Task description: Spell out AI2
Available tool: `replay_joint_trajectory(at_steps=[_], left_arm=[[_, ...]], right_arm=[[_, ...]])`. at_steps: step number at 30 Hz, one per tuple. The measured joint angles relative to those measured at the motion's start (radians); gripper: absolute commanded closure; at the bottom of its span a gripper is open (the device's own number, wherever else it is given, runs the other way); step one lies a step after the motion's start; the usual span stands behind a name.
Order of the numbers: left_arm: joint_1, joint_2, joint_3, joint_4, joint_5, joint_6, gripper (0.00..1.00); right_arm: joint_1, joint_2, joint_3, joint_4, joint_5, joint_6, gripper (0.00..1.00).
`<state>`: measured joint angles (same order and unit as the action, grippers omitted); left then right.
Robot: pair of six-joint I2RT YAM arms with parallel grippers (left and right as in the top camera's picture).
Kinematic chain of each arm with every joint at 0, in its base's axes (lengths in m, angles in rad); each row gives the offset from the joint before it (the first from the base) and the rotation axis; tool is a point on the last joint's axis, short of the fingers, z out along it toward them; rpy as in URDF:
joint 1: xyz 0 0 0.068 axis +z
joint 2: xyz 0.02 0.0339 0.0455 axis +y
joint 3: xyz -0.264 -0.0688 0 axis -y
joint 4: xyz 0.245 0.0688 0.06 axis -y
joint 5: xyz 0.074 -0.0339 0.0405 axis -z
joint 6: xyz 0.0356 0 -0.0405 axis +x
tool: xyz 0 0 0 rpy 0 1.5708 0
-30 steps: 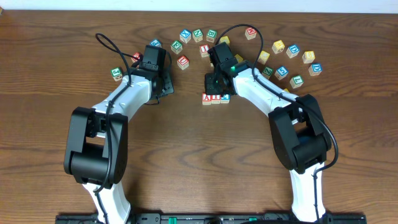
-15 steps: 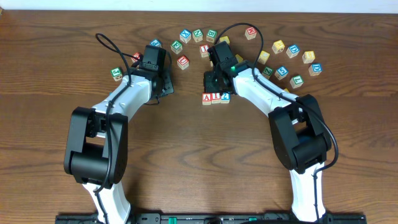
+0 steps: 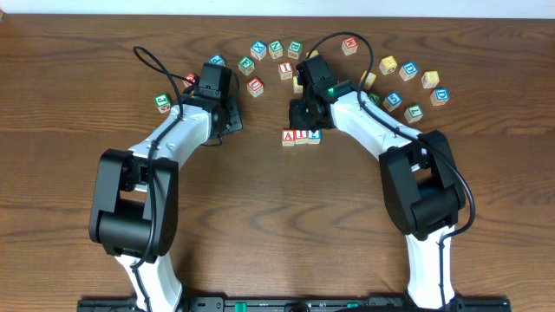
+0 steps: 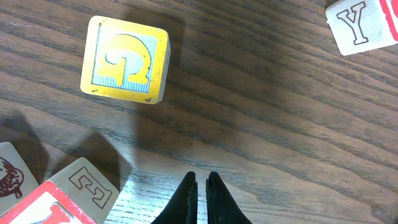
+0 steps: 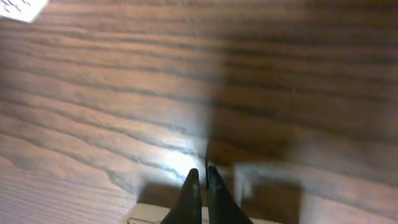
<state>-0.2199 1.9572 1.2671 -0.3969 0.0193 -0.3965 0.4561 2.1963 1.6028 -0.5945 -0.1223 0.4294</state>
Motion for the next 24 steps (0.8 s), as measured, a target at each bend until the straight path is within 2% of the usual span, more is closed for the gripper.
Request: replay_joint_trajectory(at_steps=[10, 17, 24], left_arm=[[0.000, 0.000, 0.000, 0.000, 0.000, 0.000, 0.93], [0.000, 0.000, 0.000, 0.000, 0.000, 0.000, 0.92], [-0.006, 0.000, 0.000, 0.000, 0.000, 0.000, 0.93]], right_arm=[[0.034, 0.000, 0.000, -0.020, 0.057, 0.015, 0.99], [0.033, -0.002, 0.002, 0.026, 0.075, 0.015, 0.99], [0.019, -0.076, 0.002, -0.013, 0.079, 0.015, 0.99]])
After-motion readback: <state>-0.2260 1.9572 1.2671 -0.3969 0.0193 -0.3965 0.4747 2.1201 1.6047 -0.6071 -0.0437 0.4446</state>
